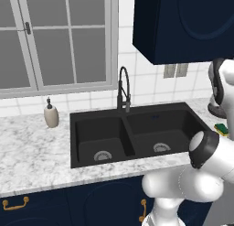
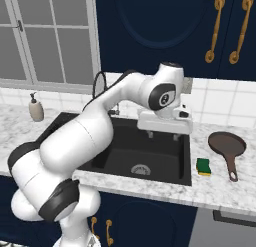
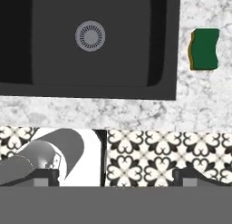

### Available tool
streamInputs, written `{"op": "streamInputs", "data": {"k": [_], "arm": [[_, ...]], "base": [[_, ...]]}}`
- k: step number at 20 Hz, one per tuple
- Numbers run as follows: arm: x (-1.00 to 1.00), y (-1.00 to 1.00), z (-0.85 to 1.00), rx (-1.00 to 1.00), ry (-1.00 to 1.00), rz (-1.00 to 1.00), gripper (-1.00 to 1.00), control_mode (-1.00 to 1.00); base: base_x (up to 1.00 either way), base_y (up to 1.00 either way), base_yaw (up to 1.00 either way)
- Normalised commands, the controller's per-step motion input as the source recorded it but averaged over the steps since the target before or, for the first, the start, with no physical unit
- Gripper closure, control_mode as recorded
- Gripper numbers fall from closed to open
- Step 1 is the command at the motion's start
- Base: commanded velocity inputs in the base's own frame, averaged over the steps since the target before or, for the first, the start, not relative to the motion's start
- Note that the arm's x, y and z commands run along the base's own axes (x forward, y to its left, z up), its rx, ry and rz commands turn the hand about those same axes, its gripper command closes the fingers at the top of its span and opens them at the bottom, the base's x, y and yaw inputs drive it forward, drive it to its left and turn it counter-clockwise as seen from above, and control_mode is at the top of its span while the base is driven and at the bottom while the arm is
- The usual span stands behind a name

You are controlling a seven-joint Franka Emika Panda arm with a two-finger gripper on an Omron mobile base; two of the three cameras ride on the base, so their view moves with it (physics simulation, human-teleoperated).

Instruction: Pick the pan and sponge and place them into the sink. Then turn on the water.

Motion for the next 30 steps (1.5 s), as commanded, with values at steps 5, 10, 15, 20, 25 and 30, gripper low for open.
{"op": "streamInputs", "data": {"k": [5, 10, 15, 20, 25, 30], "arm": [[-0.05, -0.84, -0.58, -0.05, 0.10, -0.02, -1.00, -1.00], [0.08, -0.69, -0.45, 0.00, 0.00, 0.00, -1.00, -1.00], [0.27, -0.59, -0.43, 0.00, 0.00, 0.00, -1.00, -1.00], [0.29, -0.64, -0.33, 0.00, 0.00, 0.00, -1.00, -1.00], [0.30, -0.47, -0.09, 0.03, 0.01, 0.00, -1.00, -1.00], [0.38, -0.41, -0.11, 0.06, 0.00, 0.00, -1.00, -1.00]], "base": [[0.00, 0.00, 0.00], [0.00, 0.00, 0.00], [0.00, 0.00, 0.00], [0.00, 0.00, 0.00], [0.00, 0.00, 0.00], [0.00, 0.00, 0.00]]}}
